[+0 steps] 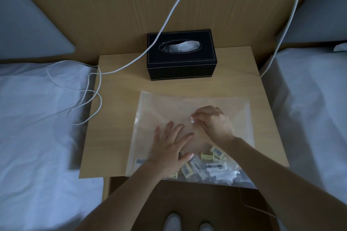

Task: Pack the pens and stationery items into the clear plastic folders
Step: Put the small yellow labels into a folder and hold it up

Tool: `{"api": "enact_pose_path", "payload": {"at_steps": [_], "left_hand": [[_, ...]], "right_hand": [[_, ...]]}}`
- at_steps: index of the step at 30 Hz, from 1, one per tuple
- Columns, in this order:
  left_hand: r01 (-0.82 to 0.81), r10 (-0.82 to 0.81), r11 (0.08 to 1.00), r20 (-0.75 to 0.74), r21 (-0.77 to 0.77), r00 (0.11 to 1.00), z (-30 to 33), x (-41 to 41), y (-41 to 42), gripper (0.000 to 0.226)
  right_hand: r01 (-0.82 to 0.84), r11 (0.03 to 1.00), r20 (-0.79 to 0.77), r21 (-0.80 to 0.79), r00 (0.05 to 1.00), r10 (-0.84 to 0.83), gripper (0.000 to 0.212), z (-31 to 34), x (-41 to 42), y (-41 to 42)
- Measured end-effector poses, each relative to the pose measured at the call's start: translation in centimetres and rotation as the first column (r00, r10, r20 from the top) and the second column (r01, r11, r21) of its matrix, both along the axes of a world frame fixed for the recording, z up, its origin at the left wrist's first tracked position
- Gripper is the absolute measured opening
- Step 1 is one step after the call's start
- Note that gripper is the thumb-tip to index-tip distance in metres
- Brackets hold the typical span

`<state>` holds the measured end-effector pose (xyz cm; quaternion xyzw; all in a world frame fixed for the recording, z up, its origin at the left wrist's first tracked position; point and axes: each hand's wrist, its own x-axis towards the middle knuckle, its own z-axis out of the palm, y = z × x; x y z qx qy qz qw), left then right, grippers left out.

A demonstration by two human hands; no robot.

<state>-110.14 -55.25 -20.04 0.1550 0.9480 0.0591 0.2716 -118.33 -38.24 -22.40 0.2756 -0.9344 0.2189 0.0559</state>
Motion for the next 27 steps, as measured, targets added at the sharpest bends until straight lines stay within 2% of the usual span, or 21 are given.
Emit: {"api": "enact_pose_path", "payload": {"at_steps": [7,16,23,27], "left_hand": [[0.009,-0.009,1.0,-0.001,-0.003,1.0,0.2,0.0,-0.1,0.06],[0.016,-0.015,0.999,0.021,-0.035,1.0,0.5,-0.1,0.0,0.061],[0.01,-0.008,0.999,0.059,-0.035,0.998,0.4,-0.3,0.1,0.061],[0.012,-0.011,0.999,0.056,-0.03,0.998,0.4,-0.3,0.1,0.061]], "right_hand": [[0.073,0.993,0.008,-0.09,0.997,-0.073,0.009,0.3,0.1,-0.3],[-0.067,0.997,-0.031,-0.033,0.997,0.066,0.011,-0.7,0.7,-0.1],[-0.083,0.996,-0.124,-0.034,0.989,0.078,0.022,-1.2,0.9,-0.1],[-0.08,0.997,-0.075,-0.02,0.994,0.078,0.023,-0.9,0.7,-0.1]]}}
